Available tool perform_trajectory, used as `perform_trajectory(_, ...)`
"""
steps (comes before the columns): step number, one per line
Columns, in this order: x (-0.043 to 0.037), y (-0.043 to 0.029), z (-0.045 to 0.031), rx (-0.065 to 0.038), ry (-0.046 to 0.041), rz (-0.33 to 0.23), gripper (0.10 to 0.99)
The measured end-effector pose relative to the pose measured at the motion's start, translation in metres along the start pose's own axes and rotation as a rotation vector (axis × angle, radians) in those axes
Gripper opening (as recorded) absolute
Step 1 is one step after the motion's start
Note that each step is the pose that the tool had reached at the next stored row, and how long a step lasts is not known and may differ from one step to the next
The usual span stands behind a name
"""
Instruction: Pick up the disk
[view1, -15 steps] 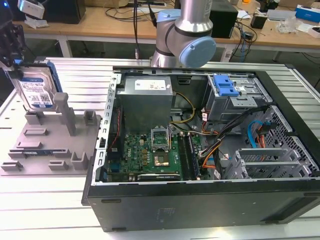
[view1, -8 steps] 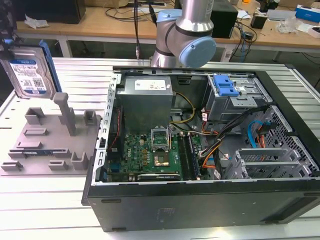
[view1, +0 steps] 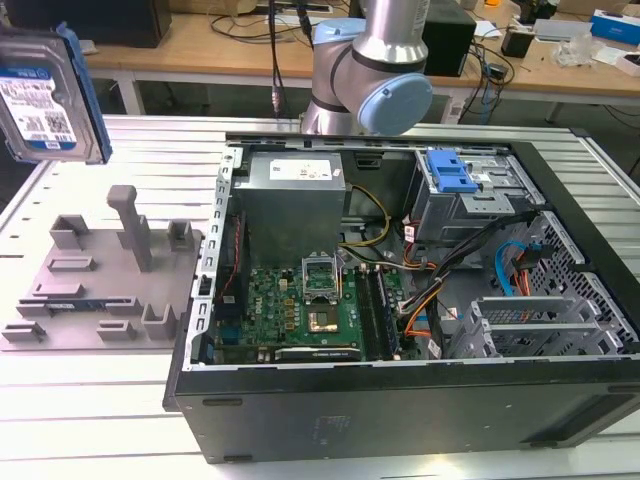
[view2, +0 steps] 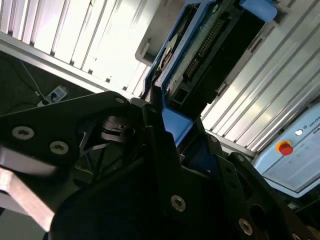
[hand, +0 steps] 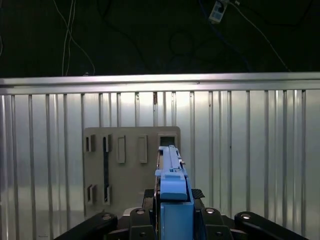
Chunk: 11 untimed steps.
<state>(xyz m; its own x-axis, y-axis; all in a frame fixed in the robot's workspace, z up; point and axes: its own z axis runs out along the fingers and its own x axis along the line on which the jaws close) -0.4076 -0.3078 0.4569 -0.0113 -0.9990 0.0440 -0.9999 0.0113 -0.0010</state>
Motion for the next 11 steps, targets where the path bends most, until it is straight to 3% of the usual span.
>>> perform_trajectory(1, 0.0006, -0.0002, -0.0124, 0.0, -0.0005, -0.001, 0.369)
perform_trajectory(3, 0.001, -0.0003, -0.0223, 0.0, -0.0013, -0.001, 0.369)
perform_trajectory(11, 0.001, -0.0003, -0.0225, 0.0, -0.0013, -0.002, 0.369)
